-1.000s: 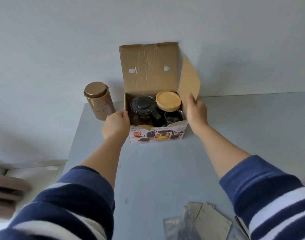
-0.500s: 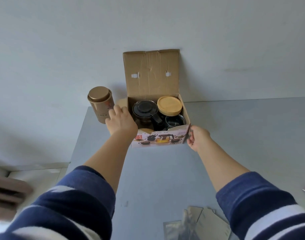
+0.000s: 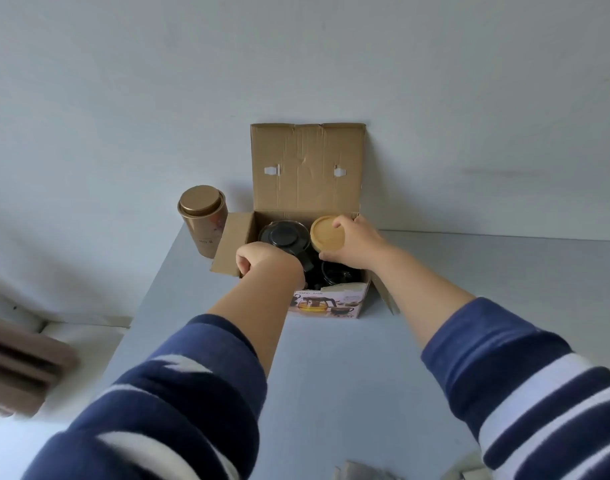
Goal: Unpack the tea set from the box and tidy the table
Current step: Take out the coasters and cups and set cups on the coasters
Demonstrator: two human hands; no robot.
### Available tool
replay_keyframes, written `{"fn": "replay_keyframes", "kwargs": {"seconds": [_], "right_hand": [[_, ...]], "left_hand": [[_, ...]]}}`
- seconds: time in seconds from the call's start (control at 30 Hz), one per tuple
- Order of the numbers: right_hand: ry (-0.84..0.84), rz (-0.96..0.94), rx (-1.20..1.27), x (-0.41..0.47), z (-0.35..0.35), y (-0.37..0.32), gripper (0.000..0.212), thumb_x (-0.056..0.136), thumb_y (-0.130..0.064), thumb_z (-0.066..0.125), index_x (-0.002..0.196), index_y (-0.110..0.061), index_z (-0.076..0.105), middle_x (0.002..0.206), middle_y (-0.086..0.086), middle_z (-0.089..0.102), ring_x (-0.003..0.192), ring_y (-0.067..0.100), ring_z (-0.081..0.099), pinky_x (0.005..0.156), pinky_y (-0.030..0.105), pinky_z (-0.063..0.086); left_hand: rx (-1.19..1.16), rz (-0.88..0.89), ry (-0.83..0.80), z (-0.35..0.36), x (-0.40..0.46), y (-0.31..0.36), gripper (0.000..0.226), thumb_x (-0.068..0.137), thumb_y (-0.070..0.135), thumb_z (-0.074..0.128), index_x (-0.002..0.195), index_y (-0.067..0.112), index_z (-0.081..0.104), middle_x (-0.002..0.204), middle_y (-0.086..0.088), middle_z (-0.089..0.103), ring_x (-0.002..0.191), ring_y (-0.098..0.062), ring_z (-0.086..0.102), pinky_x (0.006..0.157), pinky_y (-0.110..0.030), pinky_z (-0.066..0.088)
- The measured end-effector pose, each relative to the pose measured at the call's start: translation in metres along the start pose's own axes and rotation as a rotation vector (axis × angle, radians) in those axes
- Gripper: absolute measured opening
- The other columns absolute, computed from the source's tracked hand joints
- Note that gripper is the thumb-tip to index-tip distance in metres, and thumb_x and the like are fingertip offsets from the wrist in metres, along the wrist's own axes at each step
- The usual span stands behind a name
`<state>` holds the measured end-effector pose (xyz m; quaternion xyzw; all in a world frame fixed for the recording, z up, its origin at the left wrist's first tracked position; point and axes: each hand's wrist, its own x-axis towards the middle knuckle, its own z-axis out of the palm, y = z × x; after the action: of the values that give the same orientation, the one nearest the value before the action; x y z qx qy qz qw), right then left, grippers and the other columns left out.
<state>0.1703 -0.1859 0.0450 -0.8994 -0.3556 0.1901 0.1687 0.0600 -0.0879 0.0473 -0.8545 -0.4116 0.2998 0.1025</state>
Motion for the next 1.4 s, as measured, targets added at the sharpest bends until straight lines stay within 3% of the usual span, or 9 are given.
{"fn": "replay_keyframes", "kwargs": {"seconds": [0.13,0.27,0.37,0.47,0.7,0.83,1.0,1.23,1.4], "right_hand": [[-0.071,0.004,-0.177,0.016,-0.004,-0.005,0.07,0.071,-0.06,0.069,0.126,-0.027,0.041,0.141,0.014,0.037,0.123,0.033,0.043,0.097,0.042,0.043],[-0.041,-0.057,-0.24,0.025,-0.002,-0.005,0.05,0.073,-0.053,0.067,0.105,-0.025,0.042,0.112,0.008,0.055,0.096,0.027,0.05,0.072,0.033,0.042],[-0.031,-0.092,-0.252,0.025,-0.006,-0.006,0.048,0.072,-0.051,0.067,0.104,-0.024,0.043,0.103,0.005,0.058,0.089,0.026,0.052,0.067,0.032,0.041],[0.002,-0.122,-0.275,0.025,-0.004,-0.003,0.048,0.071,-0.052,0.067,0.102,-0.024,0.044,0.097,0.004,0.058,0.085,0.024,0.052,0.063,0.031,0.04],[0.031,-0.096,-0.262,0.022,-0.003,-0.005,0.048,0.069,-0.058,0.067,0.097,-0.027,0.044,0.099,0.004,0.059,0.089,0.024,0.055,0.063,0.03,0.041],[0.054,-0.064,-0.317,0.017,-0.007,-0.011,0.051,0.067,-0.062,0.065,0.103,-0.031,0.047,0.112,0.007,0.058,0.103,0.028,0.051,0.079,0.035,0.04],[0.143,0.017,-0.383,-0.003,-0.017,-0.017,0.054,0.067,-0.067,0.063,0.109,-0.035,0.052,0.119,0.006,0.053,0.116,0.031,0.036,0.088,0.038,0.03],[0.177,0.087,0.003,-0.037,-0.014,0.001,0.082,0.053,-0.057,0.08,0.114,-0.024,0.037,0.116,0.006,0.053,0.104,0.029,0.054,0.08,0.04,0.052],[0.291,0.15,0.087,-0.072,-0.024,0.031,0.079,0.058,-0.052,0.08,0.115,-0.02,0.035,0.112,0.005,0.056,0.099,0.029,0.057,0.071,0.032,0.044]], "left_hand": [[-0.11,-0.033,-0.108,-0.009,0.008,0.006,0.051,0.082,0.051,0.06,0.12,0.017,0.058,0.107,-0.005,0.062,0.084,-0.023,0.056,0.062,-0.033,0.044],[-0.11,-0.107,-0.157,-0.003,0.013,0.016,0.046,0.084,0.048,0.06,0.119,0.017,0.056,0.106,-0.007,0.059,0.085,-0.025,0.052,0.071,-0.034,0.045],[-0.12,-0.168,-0.128,0.003,0.016,0.016,0.039,0.085,0.042,0.061,0.116,0.018,0.058,0.098,-0.006,0.059,0.085,-0.022,0.052,0.083,-0.03,0.045],[-0.141,-0.177,-0.069,0.01,0.014,0.015,0.04,0.087,0.049,0.055,0.114,0.019,0.056,0.096,-0.004,0.054,0.087,-0.02,0.045,0.08,-0.029,0.036],[-0.246,-0.125,0.022,0.008,-0.002,0.007,0.059,0.069,0.07,0.061,0.1,0.02,0.063,0.089,0.003,0.062,0.08,-0.016,0.054,0.076,-0.026,0.041],[-0.307,-0.109,0.092,-0.001,-0.013,-0.008,0.061,0.063,0.072,0.064,0.093,0.019,0.063,0.08,0.003,0.059,0.07,-0.015,0.054,0.059,-0.023,0.04],[-0.415,-0.063,0.195,-0.006,-0.032,-0.032,0.078,0.052,0.078,0.068,0.099,0.016,0.061,0.088,-0.003,0.065,0.092,-0.024,0.063,0.085,-0.036,0.055],[-0.577,-0.028,0.399,0.004,-0.068,-0.057,0.058,0.057,0.073,0.069,0.063,0.018,0.049,0.063,0.002,0.052,0.066,-0.018,0.054,0.051,-0.024,0.037],[-0.658,0.019,0.61,-0.005,-0.089,-0.053,0.063,0.059,0.077,0.063,0.082,0.018,0.063,0.074,-0.001,0.064,0.076,-0.022,0.062,0.055,-0.028,0.044]]}}
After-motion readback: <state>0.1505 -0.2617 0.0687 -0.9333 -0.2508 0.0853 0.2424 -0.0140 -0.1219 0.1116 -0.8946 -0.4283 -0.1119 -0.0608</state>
